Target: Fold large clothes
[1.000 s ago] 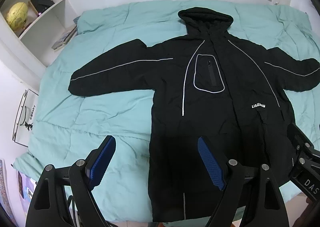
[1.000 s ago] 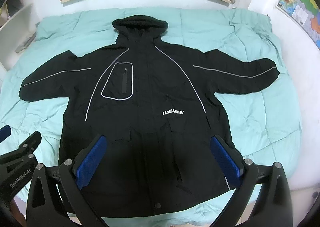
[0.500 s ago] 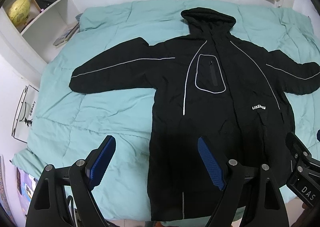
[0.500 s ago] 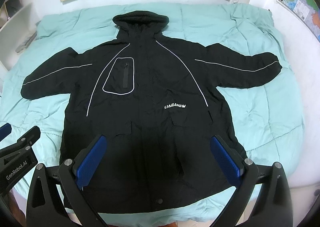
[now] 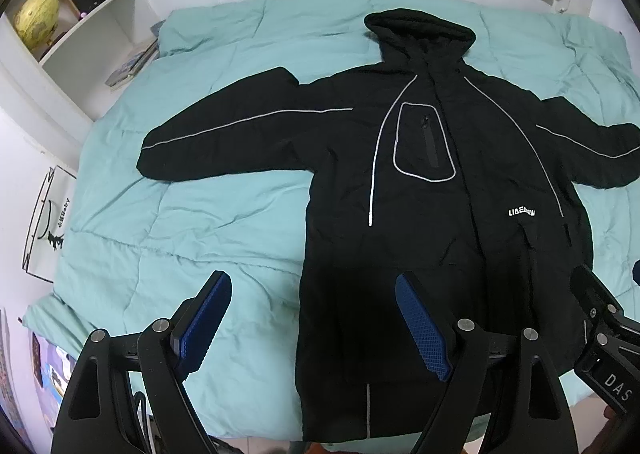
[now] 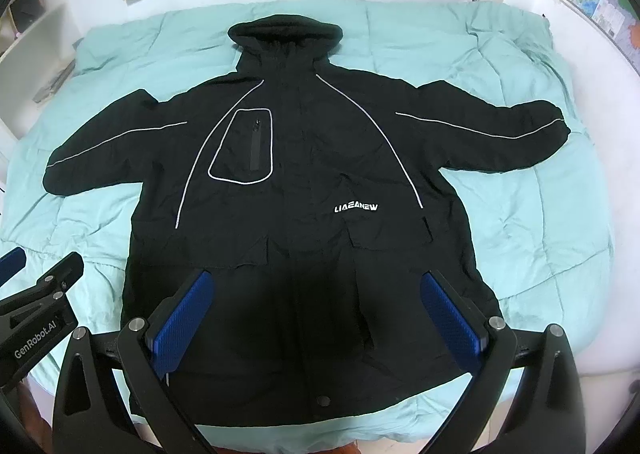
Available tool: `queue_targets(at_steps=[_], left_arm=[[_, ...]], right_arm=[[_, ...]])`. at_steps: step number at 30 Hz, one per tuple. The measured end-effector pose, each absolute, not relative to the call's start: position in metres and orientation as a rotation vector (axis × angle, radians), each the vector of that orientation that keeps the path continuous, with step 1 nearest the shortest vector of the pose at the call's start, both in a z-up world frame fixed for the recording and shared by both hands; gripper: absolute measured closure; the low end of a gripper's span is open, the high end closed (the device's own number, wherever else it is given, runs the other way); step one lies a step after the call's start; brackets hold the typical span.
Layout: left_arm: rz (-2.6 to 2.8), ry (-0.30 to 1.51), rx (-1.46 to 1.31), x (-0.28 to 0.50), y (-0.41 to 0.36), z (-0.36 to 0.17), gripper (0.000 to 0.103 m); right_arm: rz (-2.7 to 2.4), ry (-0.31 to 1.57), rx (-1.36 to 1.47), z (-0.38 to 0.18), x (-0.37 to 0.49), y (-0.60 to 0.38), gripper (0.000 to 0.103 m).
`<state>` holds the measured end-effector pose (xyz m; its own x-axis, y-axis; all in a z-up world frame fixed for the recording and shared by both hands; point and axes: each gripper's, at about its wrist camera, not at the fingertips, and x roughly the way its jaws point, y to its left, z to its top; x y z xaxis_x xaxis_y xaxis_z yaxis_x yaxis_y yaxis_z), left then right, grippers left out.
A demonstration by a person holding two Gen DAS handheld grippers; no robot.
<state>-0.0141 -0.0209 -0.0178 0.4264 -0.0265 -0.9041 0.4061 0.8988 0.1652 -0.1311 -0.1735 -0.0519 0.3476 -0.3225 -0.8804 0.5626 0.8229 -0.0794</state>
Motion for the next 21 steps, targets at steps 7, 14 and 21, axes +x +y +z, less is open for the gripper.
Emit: queue_targets(at_steps=[7,14,21], left_arm=[[-0.281,1.125,0.382,-0.01,-0.02,-0.025,0.017],[-0.282,1.13,0.395,-0.005,-0.02,-0.031,0.017],[-0.283,1.133,0.401,0.001,-0.019,-0.035,0.017]], right_arm=[[-0.583,1.087,0.267,-0.058,-0.13,-0.177,0.0],[-0.577,1.095,0.281,-0.062,-0.125,-0.179,0.0],[-0.574,1.094,0.286,-0.066,-0.117,-0.175,0.0]])
